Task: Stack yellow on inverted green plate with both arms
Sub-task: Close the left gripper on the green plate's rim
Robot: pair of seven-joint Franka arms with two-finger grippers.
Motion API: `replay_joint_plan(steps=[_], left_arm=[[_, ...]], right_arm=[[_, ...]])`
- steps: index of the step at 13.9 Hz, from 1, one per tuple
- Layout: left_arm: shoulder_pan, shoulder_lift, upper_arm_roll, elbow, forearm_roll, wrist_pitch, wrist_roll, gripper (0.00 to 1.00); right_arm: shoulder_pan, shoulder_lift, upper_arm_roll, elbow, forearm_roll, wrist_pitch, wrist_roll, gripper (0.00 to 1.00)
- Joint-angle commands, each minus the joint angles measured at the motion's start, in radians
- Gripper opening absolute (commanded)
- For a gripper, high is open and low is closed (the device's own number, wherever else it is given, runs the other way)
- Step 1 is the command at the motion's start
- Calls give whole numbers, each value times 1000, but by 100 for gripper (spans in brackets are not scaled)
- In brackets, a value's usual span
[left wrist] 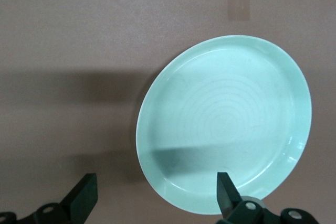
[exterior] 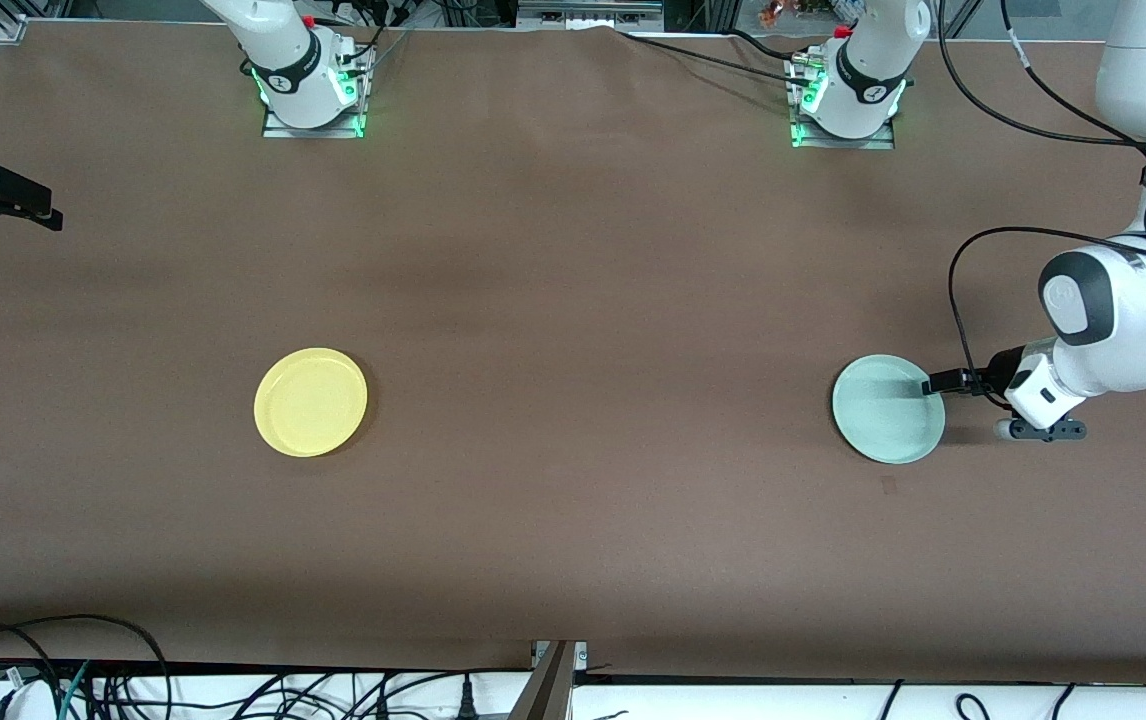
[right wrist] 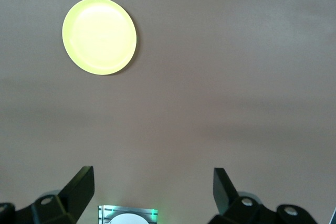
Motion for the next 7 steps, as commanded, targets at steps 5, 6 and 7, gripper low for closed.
replay_joint_plan(steps=[5, 6, 7], left_arm=[[21, 78, -6, 8, -122, 116, 215, 100], [20, 89, -5, 8, -148, 135, 241, 100], [20, 92, -5, 10, -150, 152, 249, 99]], right_arm=[[-7, -10, 2, 12, 17, -20, 5, 100], [-7, -10, 2, 12, 17, -20, 5, 100], [-7, -10, 2, 12, 17, -20, 5, 100]])
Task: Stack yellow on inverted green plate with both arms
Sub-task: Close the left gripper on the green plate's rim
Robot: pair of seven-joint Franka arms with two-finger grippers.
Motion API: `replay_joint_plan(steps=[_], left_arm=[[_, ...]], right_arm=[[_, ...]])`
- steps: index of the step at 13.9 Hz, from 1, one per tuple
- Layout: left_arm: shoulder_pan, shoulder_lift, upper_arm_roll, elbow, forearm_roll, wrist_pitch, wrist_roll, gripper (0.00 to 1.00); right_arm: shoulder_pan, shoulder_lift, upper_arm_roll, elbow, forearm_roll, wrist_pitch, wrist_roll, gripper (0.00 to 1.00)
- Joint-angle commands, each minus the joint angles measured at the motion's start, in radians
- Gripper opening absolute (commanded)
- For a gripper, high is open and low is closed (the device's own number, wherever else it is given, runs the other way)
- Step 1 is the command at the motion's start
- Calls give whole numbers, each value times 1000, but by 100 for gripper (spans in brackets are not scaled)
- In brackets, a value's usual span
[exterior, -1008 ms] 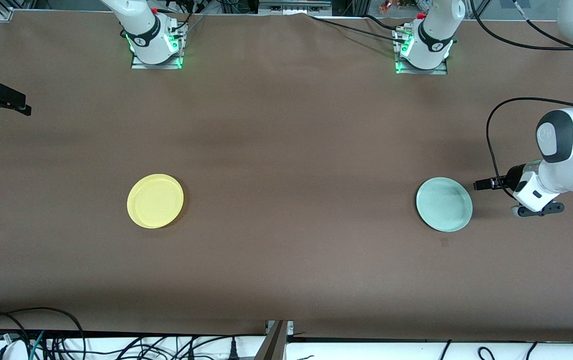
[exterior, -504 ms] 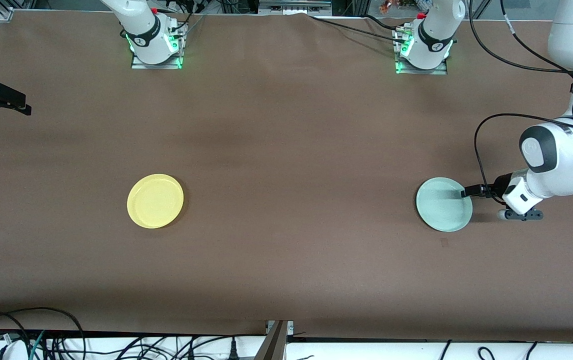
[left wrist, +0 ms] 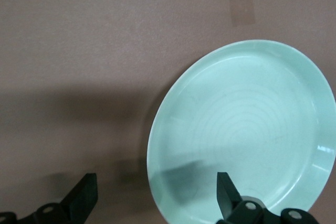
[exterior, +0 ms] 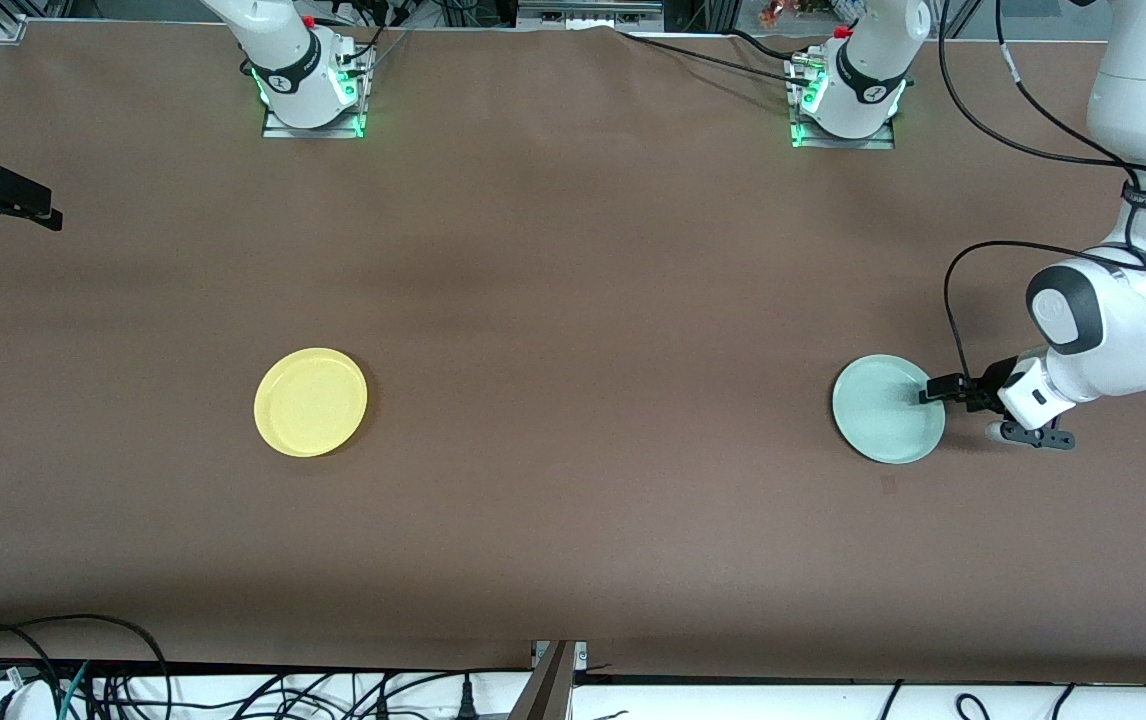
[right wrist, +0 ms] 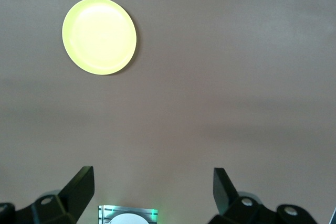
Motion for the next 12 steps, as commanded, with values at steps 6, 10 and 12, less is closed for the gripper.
replay_joint_plan(steps=[6, 10, 12], left_arm=[[-4, 7, -5, 13, -38, 33, 43, 48], [-11, 8, -3, 13, -36, 35, 53, 6], [-14, 7, -3, 13, -35, 33, 55, 0]], right_arm=[[-7, -10, 2, 12, 17, -20, 5, 100], [-7, -10, 2, 10, 17, -21, 5, 100], [-7, -10, 2, 10, 17, -20, 5, 100]])
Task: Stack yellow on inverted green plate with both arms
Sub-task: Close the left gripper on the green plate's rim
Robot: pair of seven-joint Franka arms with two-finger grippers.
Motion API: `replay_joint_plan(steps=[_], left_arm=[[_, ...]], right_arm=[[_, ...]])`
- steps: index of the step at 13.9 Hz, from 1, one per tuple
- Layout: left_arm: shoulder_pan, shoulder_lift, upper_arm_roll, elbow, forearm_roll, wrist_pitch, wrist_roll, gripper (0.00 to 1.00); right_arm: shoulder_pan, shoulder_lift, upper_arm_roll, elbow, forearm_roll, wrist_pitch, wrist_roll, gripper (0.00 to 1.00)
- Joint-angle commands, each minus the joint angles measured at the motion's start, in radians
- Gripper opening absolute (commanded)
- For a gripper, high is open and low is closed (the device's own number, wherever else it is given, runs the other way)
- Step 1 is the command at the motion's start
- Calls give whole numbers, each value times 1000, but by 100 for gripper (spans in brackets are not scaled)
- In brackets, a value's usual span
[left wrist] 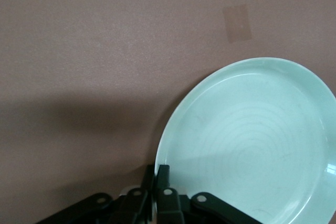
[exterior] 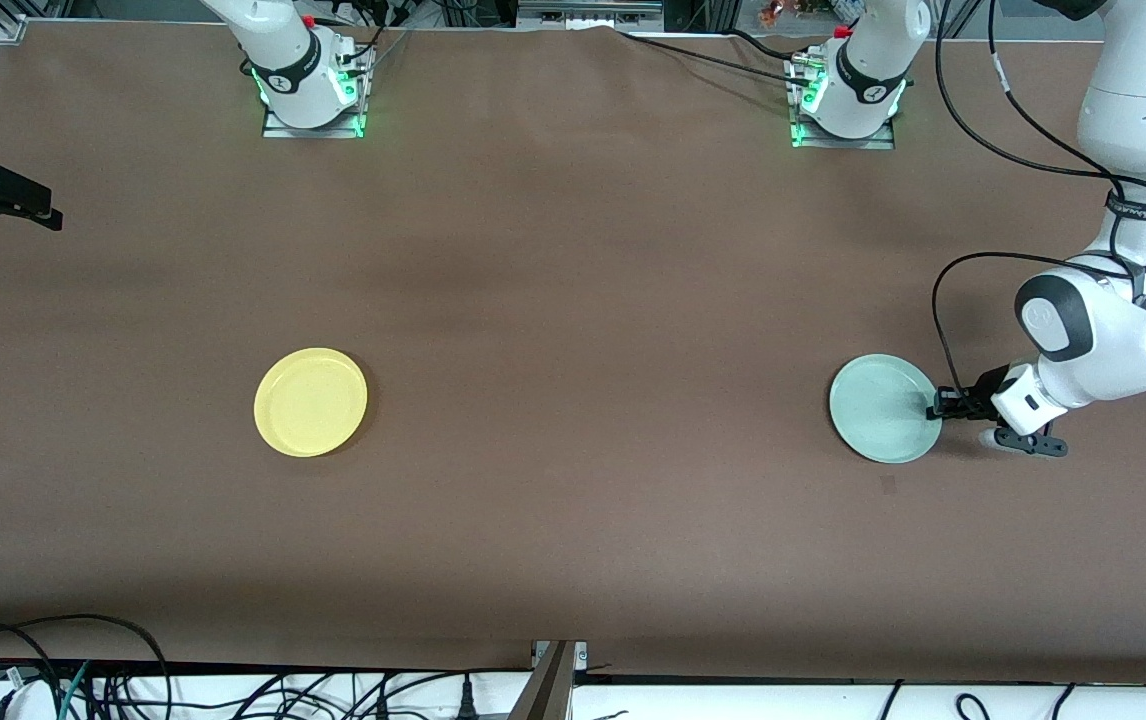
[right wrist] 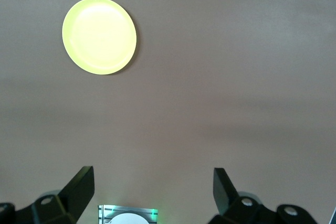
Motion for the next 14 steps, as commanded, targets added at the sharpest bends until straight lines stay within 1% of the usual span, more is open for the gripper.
replay_joint_plan(steps=[1, 2, 4, 6, 8, 11, 12, 14], left_arm=[[-12, -13, 0, 0, -1, 2, 28, 0], [-23, -19, 0, 12, 31, -6, 15, 0], [-32, -34, -6, 20, 38, -21, -4, 0], [-73, -70, -9, 35, 68, -66, -59, 0], [-90, -82, -14, 84, 145, -106, -122, 0], [-161, -83, -20, 168, 179, -170, -137, 0], [-168, -85, -31, 185, 184, -196, -139, 0], [-187, -87, -63, 206, 185, -199, -142, 0]], right_arm=[[-7, -10, 2, 11, 17, -19, 5, 100], [-7, -10, 2, 10, 17, -19, 5, 100], [-7, -10, 2, 11, 17, -19, 5, 100], [-7, -10, 2, 11, 17, -19, 5, 100], [-7, -10, 2, 11, 17, -19, 5, 100], [-7, -10, 2, 10, 17, -19, 5, 100], [-7, -10, 2, 10, 17, -19, 5, 100], [-7, -10, 2, 11, 17, -19, 5, 100]])
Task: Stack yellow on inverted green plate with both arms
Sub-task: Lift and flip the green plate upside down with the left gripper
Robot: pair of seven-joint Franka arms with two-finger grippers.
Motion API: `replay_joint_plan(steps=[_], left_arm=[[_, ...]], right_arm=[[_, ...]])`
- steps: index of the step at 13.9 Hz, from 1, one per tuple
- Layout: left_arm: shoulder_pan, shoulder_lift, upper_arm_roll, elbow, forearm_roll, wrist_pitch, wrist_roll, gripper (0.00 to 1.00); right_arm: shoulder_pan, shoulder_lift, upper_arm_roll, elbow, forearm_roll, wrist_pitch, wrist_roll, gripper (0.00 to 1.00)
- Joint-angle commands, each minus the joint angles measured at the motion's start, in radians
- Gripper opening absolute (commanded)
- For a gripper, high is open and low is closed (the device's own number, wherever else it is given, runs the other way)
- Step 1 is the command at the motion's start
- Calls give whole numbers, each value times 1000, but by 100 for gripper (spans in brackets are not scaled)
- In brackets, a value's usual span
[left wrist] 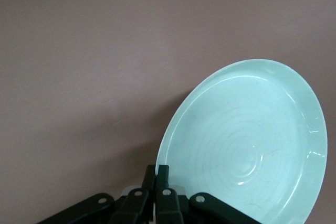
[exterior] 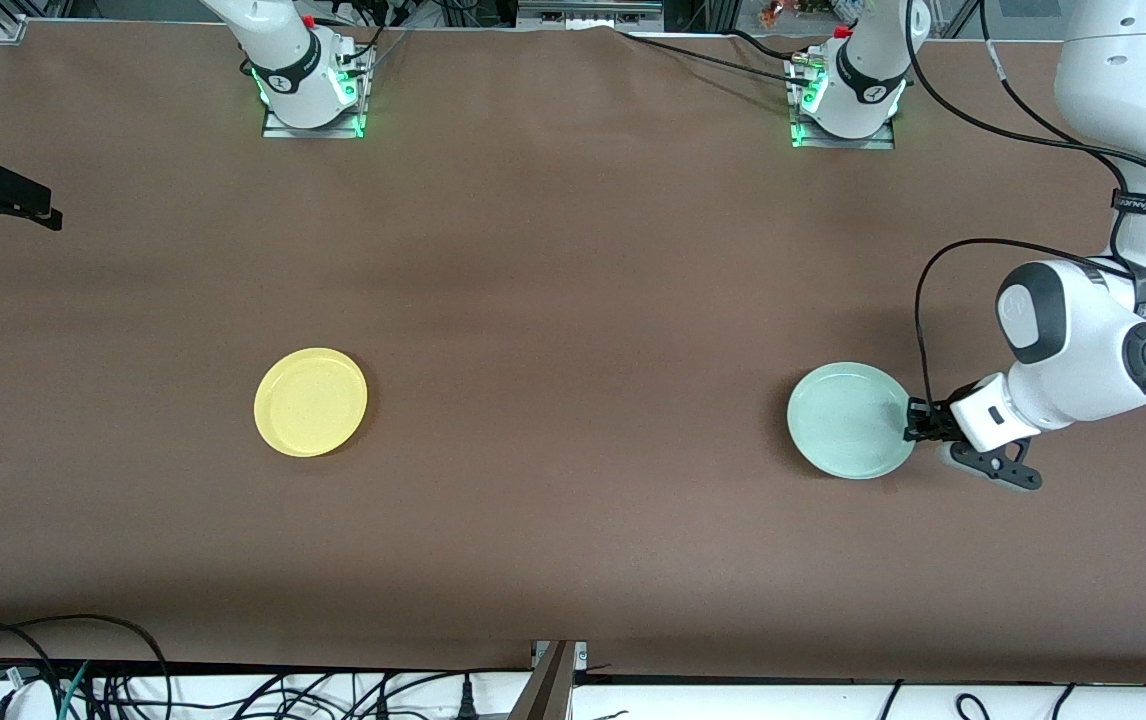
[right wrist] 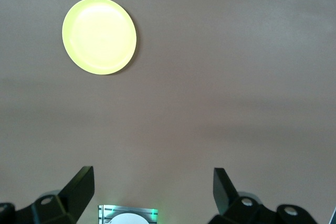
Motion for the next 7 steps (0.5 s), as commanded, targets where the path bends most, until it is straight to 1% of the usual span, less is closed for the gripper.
replay_joint_plan(steps=[1, 2, 3, 5, 7], left_arm=[[-33, -9, -24, 32, 32, -28, -19, 0], [-52, -11, -22, 36, 44, -26, -22, 0], [-66, -5, -24, 55, 96, -25, -24, 0], [-105, 23, -24, 94, 231, -25, -69, 0], [-159, 49, -25, 121, 359, -14, -186, 0]], right_arm=[[-7, -10, 4, 11, 17, -18, 5, 100], [-7, -10, 3, 9, 17, -18, 5, 100], [-7, -10, 3, 11, 17, -18, 5, 100], [-7, -10, 3, 9, 17, -18, 5, 100], [-7, -10, 3, 11, 17, -18, 5, 100]])
